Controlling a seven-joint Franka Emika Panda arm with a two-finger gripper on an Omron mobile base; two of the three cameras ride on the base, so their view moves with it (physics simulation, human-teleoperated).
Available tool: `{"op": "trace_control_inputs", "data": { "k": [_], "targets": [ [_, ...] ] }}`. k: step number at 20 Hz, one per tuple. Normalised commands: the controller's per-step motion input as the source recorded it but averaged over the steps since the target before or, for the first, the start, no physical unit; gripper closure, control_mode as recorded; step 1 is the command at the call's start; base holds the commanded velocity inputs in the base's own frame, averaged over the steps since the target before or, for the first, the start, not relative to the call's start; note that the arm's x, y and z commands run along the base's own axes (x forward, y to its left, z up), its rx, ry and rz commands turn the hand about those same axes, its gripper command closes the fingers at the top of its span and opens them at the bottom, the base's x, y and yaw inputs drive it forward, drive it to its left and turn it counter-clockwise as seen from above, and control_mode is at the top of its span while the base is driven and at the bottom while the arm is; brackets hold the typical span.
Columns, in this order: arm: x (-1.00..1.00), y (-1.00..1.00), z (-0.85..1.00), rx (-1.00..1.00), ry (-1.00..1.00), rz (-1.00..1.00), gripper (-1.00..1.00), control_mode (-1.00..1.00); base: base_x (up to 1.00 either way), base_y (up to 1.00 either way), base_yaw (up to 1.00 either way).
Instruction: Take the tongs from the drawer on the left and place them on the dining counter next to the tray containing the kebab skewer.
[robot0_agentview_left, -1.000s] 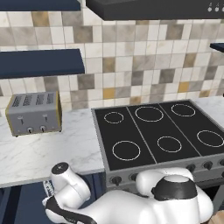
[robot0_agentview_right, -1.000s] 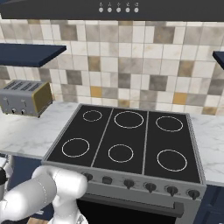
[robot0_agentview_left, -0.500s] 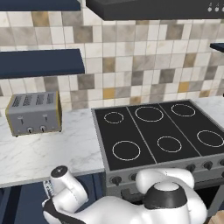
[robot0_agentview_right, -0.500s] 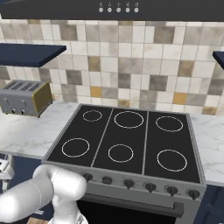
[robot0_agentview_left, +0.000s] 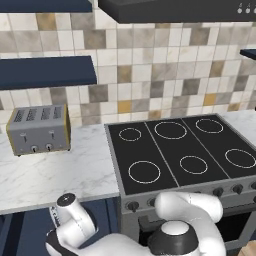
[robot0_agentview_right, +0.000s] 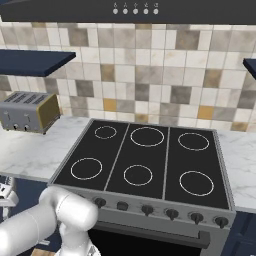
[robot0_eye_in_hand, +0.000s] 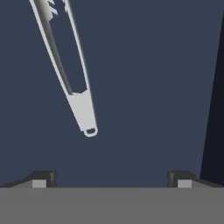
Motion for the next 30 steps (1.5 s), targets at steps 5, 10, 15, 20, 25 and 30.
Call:
{"op": "trace_control_inputs", "data": {
  "k": [5, 10, 15, 20, 25, 30],
  "targets": [
    [0.18, 0.22, -0.26, 0.00, 0.02, 0.00, -1.00, -1.00, 0.00, 0.00, 0.00],
    [0.19, 0.21, -0.32, 0.00, 0.04, 0.00, -1.00, -1.00, 0.00, 0.00, 0.00],
    [0.23, 0.15, -0.30, 0.00, 0.02, 0.00, -1.00, -1.00, 0.00, 0.00, 0.00],
    [0.16, 0.18, -0.29, 0.00, 0.00, 0.00, -1.00, -1.00, 0.00, 0.00, 0.00],
    [0.11, 0.16, -0.32, 0.00, 0.00, 0.00, -1.00, -1.00, 0.00, 0.00, 0.00],
    [0.08, 0.04, -0.35, 0.00, 0.00, 0.00, -1.00, -1.00, 0.00, 0.00, 0.00]
  ]
}}
